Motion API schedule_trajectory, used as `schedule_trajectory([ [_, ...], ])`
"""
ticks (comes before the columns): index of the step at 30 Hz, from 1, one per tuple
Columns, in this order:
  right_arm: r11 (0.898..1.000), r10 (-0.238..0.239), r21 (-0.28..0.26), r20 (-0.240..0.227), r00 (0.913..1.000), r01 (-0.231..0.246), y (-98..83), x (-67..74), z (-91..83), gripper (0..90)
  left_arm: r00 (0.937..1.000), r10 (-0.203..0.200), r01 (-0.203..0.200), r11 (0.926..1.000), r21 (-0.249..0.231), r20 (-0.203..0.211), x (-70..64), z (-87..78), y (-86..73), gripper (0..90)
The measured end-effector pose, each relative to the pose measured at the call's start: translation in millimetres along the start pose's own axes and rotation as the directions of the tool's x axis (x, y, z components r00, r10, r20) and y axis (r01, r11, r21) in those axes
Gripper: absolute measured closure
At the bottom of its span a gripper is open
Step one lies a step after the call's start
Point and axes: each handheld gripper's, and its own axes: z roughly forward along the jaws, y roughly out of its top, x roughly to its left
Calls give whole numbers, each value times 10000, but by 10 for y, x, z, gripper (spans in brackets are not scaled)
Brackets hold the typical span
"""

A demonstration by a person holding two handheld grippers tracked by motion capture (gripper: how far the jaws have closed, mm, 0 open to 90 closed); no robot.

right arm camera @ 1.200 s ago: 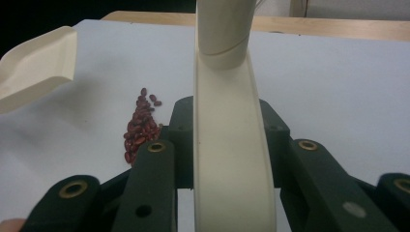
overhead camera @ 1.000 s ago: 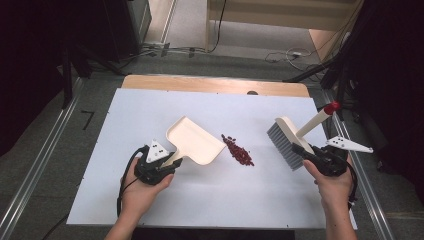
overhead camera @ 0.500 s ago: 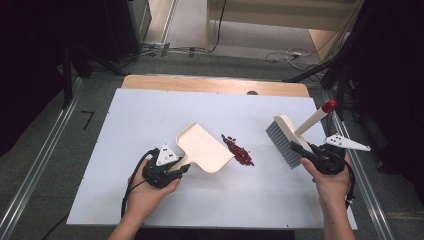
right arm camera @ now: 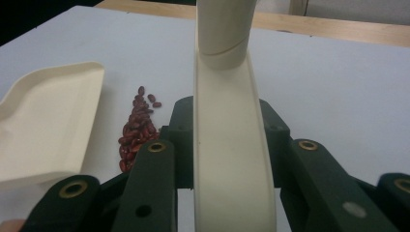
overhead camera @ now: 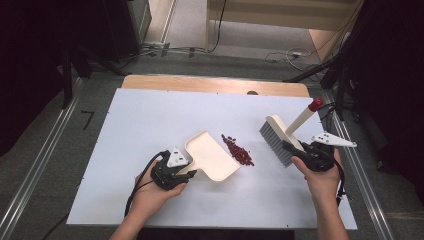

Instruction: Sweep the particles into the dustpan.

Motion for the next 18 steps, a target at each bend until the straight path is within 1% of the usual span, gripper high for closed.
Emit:
schedule_trajectory([
  [3,9998,-126,139,15,9999,126,5,34,62,652,9998,157,-159,9998,151,141,-15,37,19,662],
  [5,9997,-128,214,-2,9999,128,7,56,104,652,9995,252,-257,9994,253,196,-18,65,37,662],
  [8,9995,-165,267,1,9999,164,17,87,165,652,9991,307,-317,9989,340,284,-22,109,68,663],
  [10,9994,-225,254,28,9997,224,34,113,213,652,9986,422,-435,9982,418,313,-25,140,89,662],
  [16,9965,-694,474,123,9975,687,122,244,377,652,9973,636,-658,9958,636,370,-28,192,131,663],
  [18,9962,-728,486,113,9973,722,145,276,430,652,9964,750,-777,9943,727,397,-23,197,147,663],
])
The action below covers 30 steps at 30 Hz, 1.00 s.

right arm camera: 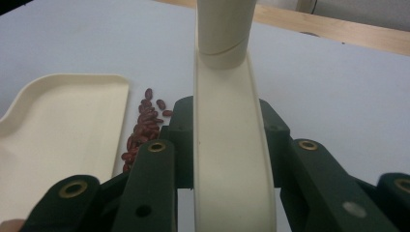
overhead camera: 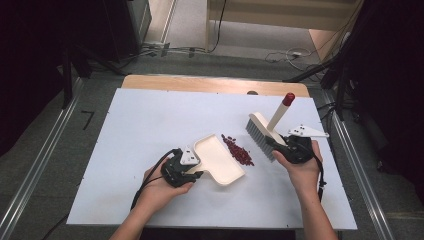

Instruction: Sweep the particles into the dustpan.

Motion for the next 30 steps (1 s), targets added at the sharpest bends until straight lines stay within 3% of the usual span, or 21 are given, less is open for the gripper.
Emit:
schedule_trajectory([
  [16,9977,-482,493,448,9978,460,-17,175,330,652,9999,43,-47,9994,343,140,44,52,49,664],
  [23,9970,-543,554,139,9984,535,-57,331,390,652,9996,74,-85,9991,420,281,79,67,62,665],
  [30,9926,-1021,655,-59,9948,1023,-43,557,439,652,9995,39,-50,9993,361,305,79,79,60,665],
])
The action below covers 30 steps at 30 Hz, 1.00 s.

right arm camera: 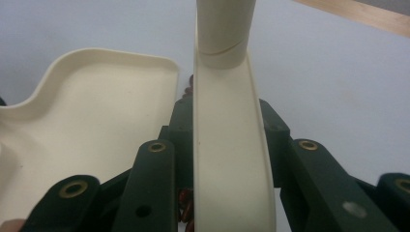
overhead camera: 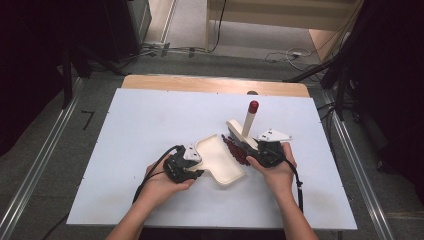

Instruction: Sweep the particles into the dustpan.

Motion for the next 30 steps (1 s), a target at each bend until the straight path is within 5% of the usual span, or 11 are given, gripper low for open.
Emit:
schedule_trajectory([
  [19,9920,-1260,-112,-836,9885,1255,78,587,-29,652,10000,19,-19,10000,-13,-4,1,9,-3,665],
  [30,9933,-1156,-149,-1583,9806,1147,95,763,-77,652,10000,41,-41,10000,-55,11,5,13,-13,664],
])
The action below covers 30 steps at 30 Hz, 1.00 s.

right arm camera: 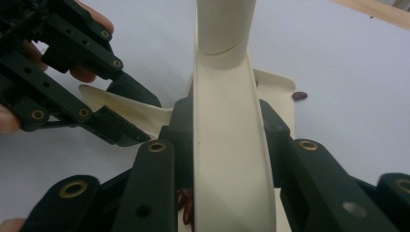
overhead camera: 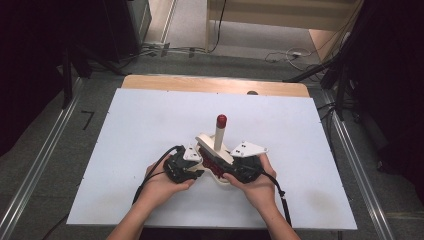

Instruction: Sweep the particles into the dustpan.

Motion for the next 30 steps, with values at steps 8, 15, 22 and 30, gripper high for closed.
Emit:
schedule_trajectory([
  [8,9985,527,-143,-334,9980,-532,-6,-78,-60,652,10000,-31,31,10000,7,10,2,11,-22,664],
  [15,9935,897,-696,-70,9959,-900,100,-356,-253,652,10000,-11,11,10000,9,-11,7,13,-30,664],
  [22,9893,1138,-1047,1146,9869,-1019,166,-823,-335,652,10000,-25,25,10000,12,-26,10,14,-36,664],
  [30,9949,1008,-277,1968,9752,-973,83,-1064,-25,652,9999,-111,111,9999,31,7,34,-3,-51,664],
])
